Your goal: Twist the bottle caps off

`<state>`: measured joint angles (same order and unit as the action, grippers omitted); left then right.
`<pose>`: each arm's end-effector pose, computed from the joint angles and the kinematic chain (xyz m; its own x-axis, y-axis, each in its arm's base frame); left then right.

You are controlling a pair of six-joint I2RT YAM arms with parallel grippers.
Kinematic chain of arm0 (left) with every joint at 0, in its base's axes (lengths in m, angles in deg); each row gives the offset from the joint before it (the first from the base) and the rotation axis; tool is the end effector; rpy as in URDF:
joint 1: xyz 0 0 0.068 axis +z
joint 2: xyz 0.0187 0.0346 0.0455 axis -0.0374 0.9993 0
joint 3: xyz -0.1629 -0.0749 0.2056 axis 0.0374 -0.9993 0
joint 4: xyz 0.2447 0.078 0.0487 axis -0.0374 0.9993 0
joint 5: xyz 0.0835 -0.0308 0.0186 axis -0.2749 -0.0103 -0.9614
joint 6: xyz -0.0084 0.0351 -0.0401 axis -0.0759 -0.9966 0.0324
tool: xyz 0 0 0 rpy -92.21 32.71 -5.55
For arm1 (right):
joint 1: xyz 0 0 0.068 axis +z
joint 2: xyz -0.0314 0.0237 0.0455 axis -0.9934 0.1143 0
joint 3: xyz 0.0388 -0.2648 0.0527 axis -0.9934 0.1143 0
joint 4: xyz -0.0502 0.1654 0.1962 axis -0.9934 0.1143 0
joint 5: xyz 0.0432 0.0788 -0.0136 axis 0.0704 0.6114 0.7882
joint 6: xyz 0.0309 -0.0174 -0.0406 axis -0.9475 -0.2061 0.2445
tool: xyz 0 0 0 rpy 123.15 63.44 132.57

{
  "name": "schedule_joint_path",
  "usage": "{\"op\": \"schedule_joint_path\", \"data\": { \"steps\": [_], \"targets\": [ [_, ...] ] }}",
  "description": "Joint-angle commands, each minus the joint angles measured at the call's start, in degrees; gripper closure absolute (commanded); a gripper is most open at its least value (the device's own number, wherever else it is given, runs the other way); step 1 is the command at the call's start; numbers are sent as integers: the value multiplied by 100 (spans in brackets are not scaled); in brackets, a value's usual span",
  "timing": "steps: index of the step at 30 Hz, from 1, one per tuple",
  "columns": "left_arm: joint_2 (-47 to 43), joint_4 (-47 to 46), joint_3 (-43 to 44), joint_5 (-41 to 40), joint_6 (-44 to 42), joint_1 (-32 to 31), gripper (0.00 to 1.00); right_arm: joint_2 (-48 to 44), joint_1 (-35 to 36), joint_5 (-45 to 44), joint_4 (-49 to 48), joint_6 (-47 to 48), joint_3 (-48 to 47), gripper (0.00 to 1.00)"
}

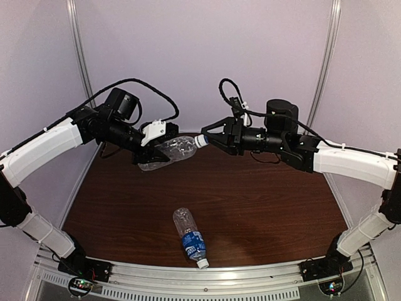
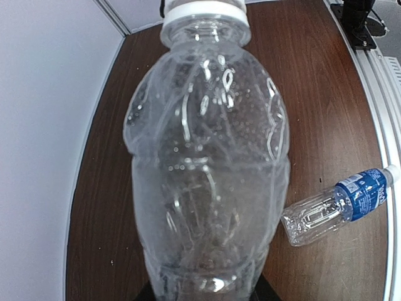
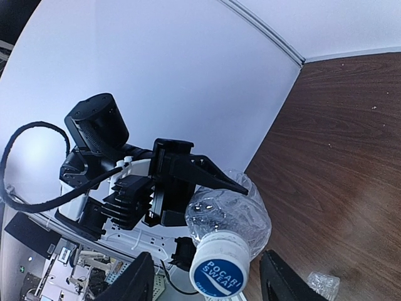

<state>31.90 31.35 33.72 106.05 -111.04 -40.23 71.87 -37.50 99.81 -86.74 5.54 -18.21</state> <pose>0.2345 -0.2013 0.3559 0.0378 0.6899 -0.7229 0.9623 0.1699 0.2125 0.2259 0.2614 0.3554 -0.8171 0.1139 -0.5652 -0.5457 0.1635 0.8219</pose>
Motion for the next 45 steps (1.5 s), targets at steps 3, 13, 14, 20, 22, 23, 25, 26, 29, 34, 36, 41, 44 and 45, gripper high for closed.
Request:
{"op": "schedule_joint_path", "data": {
  "steps": [3, 13, 14, 20, 22, 23, 25, 26, 29, 34, 36, 41, 44, 45],
  "targets": [
    [-9, -234, 108, -83, 73, 3, 68, 184, 42, 276, 29, -82, -154, 43],
    [-8, -232, 73, -66, 78, 3, 67, 206, 35, 257, 65, 12, -206, 69],
    [-8, -232, 73, -59, 74, 3, 67, 204, 36, 236, 97, 44, -212, 72],
    [-8, -100, 80, 213, -1, 3, 67, 205, 46, 436, 287, 879, -393, 93],
    [-16, -2, 82, 383, -65, 3, 67, 184, 85, 463, 744, 1758, -600, 99],
    [-21, 62, 82, 476, -109, 3, 67, 176, 139, 459, 1029, 2332, -717, 100],
    [-31, 188, 82, 674, -217, 3, 68, 136, 257, 446, 1625, 3574, -863, 100],
    [-29, 256, 86, 779, -266, 3, 67, 88, 299, 474, 1756, 4081, -861, 100],
    [-29, 474, 91, 1013, -430, 4, 67, -107, 329, 732, 1764, 5231, -690, 100],
    [1, 743, 102, 1253, -658, 3, 67, -360, 370, 666, 2067, 7099, -595, 100],
    [20, 825, 116, 1360, -694, 3, 67, -380, 408, 579, 2353, 7865, -680, 100],
    [109, 950, 150, 1469, -722, 3, 67, -342, 502, 243, 3175, 8901, -1095, 100],
    [118, 969, 160, 1462, -724, 3, 67, -377, 539, -33, 3589, 9561, -1151, 100],
    [119, 967, 168, 1462, -723, 3, 67, -405, 547, -105, 3668, 9785, -1129, 100]
  ]
}}
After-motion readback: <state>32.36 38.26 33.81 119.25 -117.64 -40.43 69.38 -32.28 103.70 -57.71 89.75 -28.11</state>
